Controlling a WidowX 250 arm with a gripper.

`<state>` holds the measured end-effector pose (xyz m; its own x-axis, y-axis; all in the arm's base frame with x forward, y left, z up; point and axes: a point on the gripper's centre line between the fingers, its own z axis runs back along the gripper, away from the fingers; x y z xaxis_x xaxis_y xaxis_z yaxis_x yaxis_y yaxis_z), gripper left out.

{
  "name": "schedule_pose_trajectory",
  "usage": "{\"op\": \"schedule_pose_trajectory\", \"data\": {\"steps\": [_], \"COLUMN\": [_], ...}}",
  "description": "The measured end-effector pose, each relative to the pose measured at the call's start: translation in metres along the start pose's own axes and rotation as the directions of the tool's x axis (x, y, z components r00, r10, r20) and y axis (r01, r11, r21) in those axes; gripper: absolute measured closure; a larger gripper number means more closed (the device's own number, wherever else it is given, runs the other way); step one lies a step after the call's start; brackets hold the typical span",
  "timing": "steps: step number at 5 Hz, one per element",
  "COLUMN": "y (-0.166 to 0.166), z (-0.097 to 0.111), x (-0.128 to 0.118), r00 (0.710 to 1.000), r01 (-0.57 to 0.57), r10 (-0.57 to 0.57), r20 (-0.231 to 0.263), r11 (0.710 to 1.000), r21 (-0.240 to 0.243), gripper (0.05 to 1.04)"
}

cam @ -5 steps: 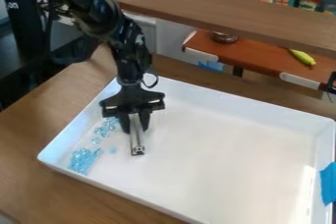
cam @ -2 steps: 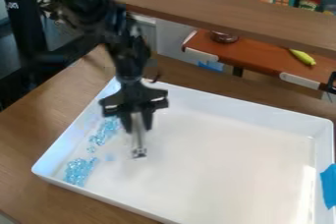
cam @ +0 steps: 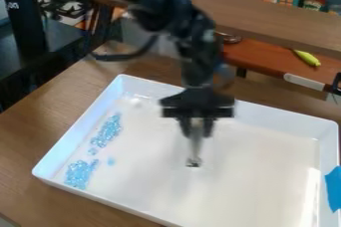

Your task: Sweep into pile

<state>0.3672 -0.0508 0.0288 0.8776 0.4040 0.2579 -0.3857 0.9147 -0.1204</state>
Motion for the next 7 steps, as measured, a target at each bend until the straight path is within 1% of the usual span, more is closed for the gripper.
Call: {"op": "schedule_pose_trajectory", "data": {"steps": [1, 2, 3, 4, 5, 6, 7], "y": [-0.046, -0.078, -0.099, -0.117, -0.126, -0.126, -0.123], "z": [0.004, 0.008, 0.000, -0.018, -0.035, -0.040, -0.046], "x": [-0.017, -0.023, -0.024, -0.040, -0.053, -0.053, -0.060], "r00": [0.998, 0.996, 0.995, 0.994, 0.992, 0.994, 0.990], "r01": [0.061, 0.073, 0.063, 0.088, 0.105, 0.100, 0.116], "r10": [-0.060, -0.072, -0.059, -0.080, -0.092, -0.089, -0.104], "r20": [-0.031, -0.050, -0.075, -0.072, -0.081, -0.070, -0.091], "r11": [0.998, 0.997, 0.996, 0.989, 0.979, 0.979, 0.983], "r21": [0.026, 0.032, 0.061, 0.119, 0.175, 0.179, 0.145], "gripper": [0.698, 0.698, 0.698, 0.698, 0.651, 0.346, 0.098]}}
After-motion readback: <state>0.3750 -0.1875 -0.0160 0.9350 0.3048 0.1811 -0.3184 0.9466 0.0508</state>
